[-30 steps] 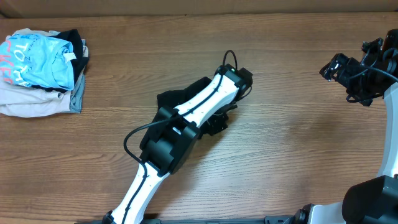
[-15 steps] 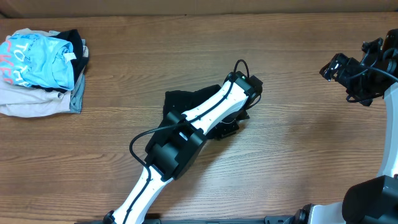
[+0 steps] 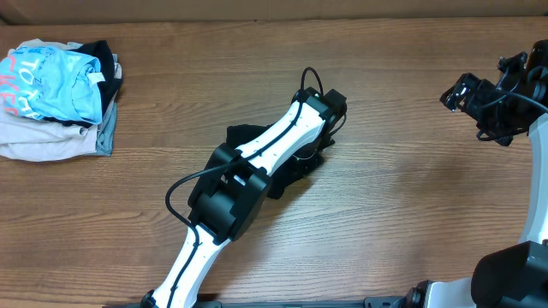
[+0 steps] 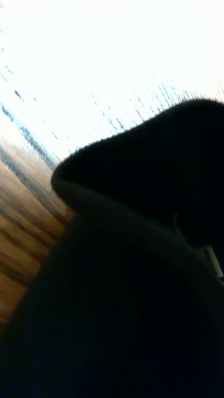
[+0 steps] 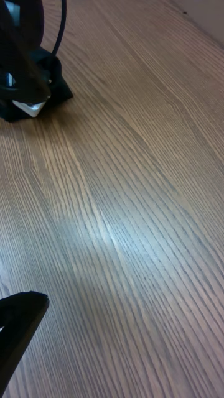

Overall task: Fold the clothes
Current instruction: 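Grasp the folded black shirt with the left gripper and lift it, then carry the shirt left and drop it onto the clothes pile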

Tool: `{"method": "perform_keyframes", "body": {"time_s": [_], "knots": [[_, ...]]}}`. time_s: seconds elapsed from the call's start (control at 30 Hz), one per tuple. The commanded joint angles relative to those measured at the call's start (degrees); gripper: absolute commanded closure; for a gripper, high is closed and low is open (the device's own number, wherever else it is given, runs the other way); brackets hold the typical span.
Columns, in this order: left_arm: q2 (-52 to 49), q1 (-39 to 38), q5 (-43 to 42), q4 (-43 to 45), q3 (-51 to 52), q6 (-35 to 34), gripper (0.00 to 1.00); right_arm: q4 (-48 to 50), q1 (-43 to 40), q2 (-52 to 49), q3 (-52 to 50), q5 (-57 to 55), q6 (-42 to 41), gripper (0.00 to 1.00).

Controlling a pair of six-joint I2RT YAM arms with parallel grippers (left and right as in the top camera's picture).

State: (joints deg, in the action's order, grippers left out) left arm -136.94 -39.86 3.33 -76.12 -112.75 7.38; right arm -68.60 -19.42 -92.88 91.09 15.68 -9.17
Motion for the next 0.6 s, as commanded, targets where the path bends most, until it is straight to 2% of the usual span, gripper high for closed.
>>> {"method": "perform_keyframes", "body": {"time_s": [0.0, 0.1, 0.3, 0.47, 0.57], "knots": [[-1.6, 2.8, 0.2, -1.0, -2.2, -5.3, 0.96, 0.3, -0.2, 1.3, 1.6, 0.0, 0.2, 0.0], [-1.0, 5.4, 0.0, -5.4, -8.5, -6.3, 0.96, 0.3, -0.2, 1.3, 1.6, 0.0, 0.2, 0.0], [2.1, 12.5, 0.0, -15.0, -28.2, -6.3, 0.96, 0.4, -0.2, 1.3, 1.6, 0.0, 0.2, 0.0], [5.3, 19.6, 0.0, -19.8, -44.2, -6.4, 0.96, 0.3, -0.2, 1.3, 1.6, 0.0, 0.2, 0.0], [7.7, 24.6, 0.0, -20.7, -50.4, -7.9, 0.96, 0.3, -0.2, 1.3, 1.6, 0.0, 0.2, 0.0]]}}
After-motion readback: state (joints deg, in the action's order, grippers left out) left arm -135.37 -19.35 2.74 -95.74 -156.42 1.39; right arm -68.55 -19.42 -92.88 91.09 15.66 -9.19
